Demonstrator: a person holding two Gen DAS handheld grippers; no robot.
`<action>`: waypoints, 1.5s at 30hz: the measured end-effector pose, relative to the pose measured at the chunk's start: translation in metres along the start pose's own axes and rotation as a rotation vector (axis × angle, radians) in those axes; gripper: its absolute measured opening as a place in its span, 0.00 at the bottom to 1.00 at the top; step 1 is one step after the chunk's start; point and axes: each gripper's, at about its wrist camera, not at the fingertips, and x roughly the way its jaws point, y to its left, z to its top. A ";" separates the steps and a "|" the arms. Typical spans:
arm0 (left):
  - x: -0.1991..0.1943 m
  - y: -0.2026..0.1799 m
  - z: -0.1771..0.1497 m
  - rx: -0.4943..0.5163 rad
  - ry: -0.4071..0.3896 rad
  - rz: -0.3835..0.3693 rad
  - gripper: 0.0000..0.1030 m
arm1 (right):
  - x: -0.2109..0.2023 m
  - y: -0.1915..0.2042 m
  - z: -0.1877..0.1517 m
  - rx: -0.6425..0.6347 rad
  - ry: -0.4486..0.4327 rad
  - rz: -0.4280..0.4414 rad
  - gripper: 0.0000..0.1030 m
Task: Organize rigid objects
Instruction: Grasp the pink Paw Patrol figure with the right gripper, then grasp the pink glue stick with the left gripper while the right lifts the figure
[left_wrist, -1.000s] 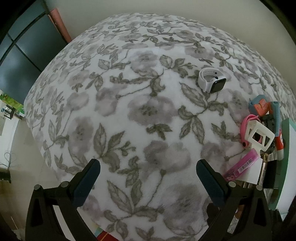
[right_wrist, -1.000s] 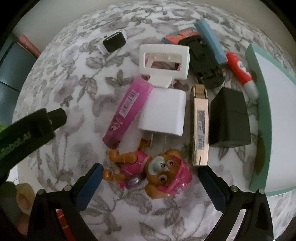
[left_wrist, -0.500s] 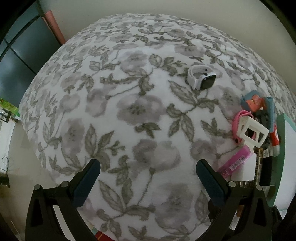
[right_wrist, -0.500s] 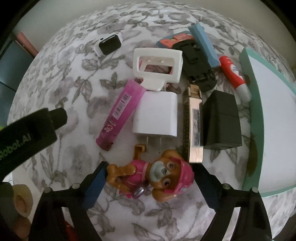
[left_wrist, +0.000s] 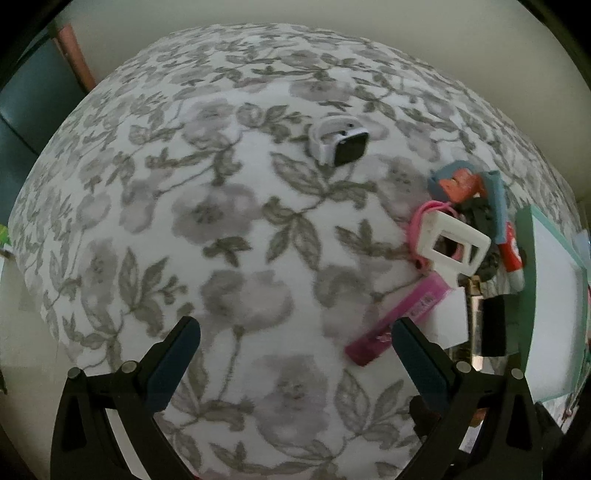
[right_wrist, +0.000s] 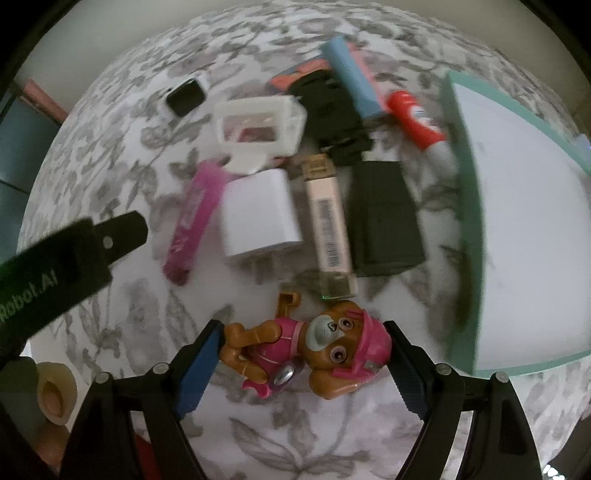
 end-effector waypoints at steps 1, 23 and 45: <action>0.000 -0.003 0.000 0.007 0.000 -0.009 1.00 | -0.001 -0.003 0.000 0.010 -0.004 0.006 0.84; 0.013 -0.046 -0.003 0.157 0.024 -0.065 0.65 | -0.089 -0.064 -0.012 0.120 -0.146 0.026 0.83; 0.036 -0.088 0.003 0.265 0.013 -0.057 0.17 | -0.093 -0.087 -0.014 0.213 -0.117 0.076 0.83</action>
